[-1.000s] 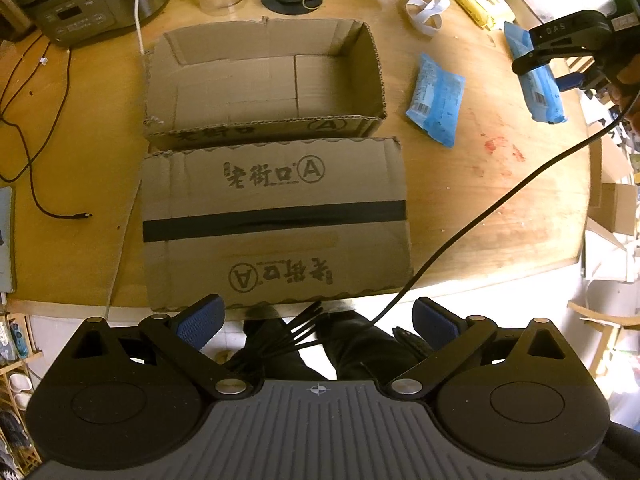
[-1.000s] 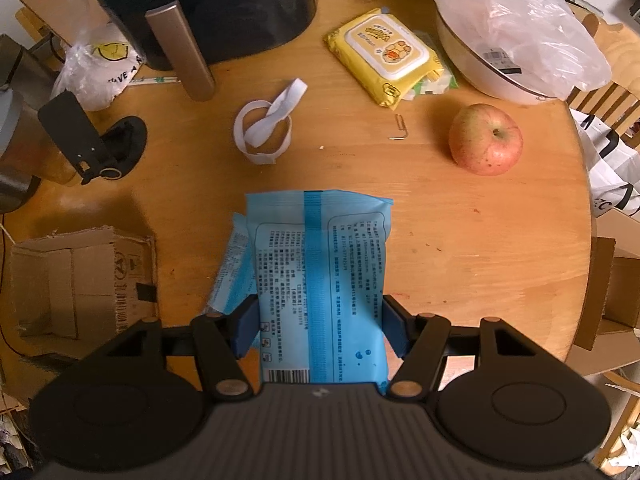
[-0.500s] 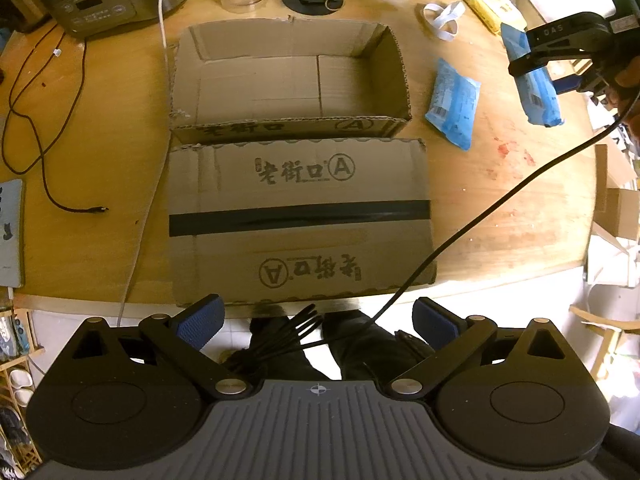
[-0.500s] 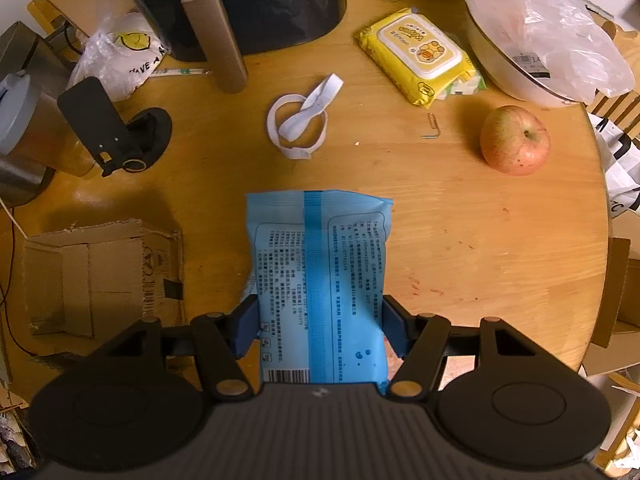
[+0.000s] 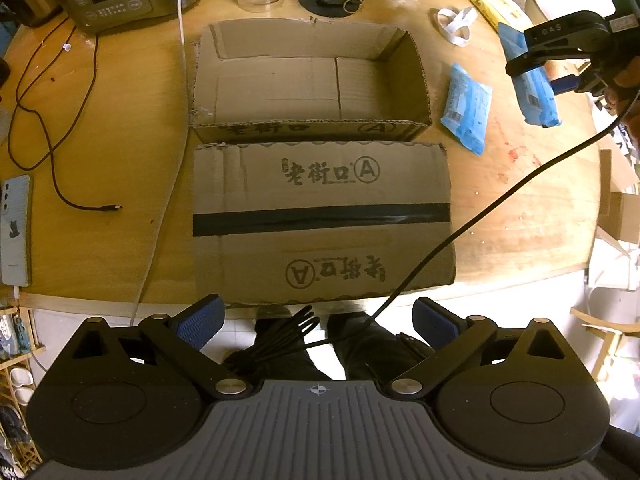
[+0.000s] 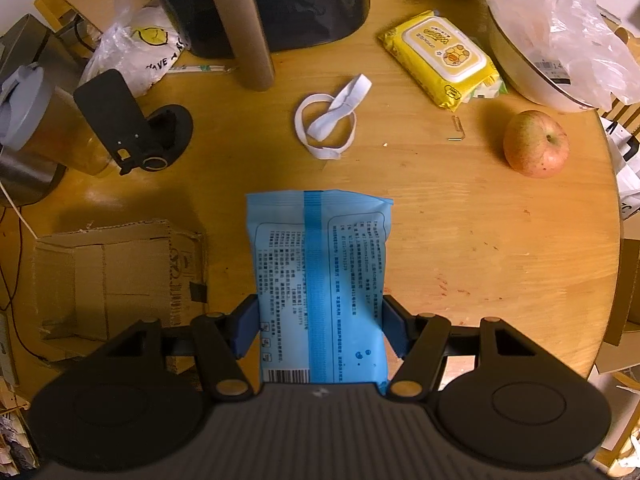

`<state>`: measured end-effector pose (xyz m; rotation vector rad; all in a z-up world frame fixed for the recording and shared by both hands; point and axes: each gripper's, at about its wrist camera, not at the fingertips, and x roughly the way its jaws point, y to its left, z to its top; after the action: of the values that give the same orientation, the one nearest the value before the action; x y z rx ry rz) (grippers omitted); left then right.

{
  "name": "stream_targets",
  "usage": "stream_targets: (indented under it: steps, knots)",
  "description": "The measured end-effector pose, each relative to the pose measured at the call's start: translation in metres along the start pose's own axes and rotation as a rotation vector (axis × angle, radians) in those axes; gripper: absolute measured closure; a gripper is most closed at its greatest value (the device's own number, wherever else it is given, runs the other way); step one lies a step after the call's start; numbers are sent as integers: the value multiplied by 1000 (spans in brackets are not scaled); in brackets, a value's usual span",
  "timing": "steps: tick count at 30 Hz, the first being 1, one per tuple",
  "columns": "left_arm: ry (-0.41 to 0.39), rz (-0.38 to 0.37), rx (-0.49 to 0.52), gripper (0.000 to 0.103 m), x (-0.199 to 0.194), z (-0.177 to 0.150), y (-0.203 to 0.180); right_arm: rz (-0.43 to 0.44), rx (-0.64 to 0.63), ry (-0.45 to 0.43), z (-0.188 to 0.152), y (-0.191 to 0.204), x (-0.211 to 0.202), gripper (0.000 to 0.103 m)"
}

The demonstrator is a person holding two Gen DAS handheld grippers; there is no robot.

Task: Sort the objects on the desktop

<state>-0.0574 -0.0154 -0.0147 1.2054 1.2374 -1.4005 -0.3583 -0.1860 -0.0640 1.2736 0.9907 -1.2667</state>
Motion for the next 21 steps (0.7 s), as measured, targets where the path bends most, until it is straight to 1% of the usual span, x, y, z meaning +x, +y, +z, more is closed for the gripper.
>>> stream_targets:
  steps: [21]
  knots:
    - [-3, -14, -10, 0, -2, 1, 27, 10, -5, 6, 1, 38, 5, 41]
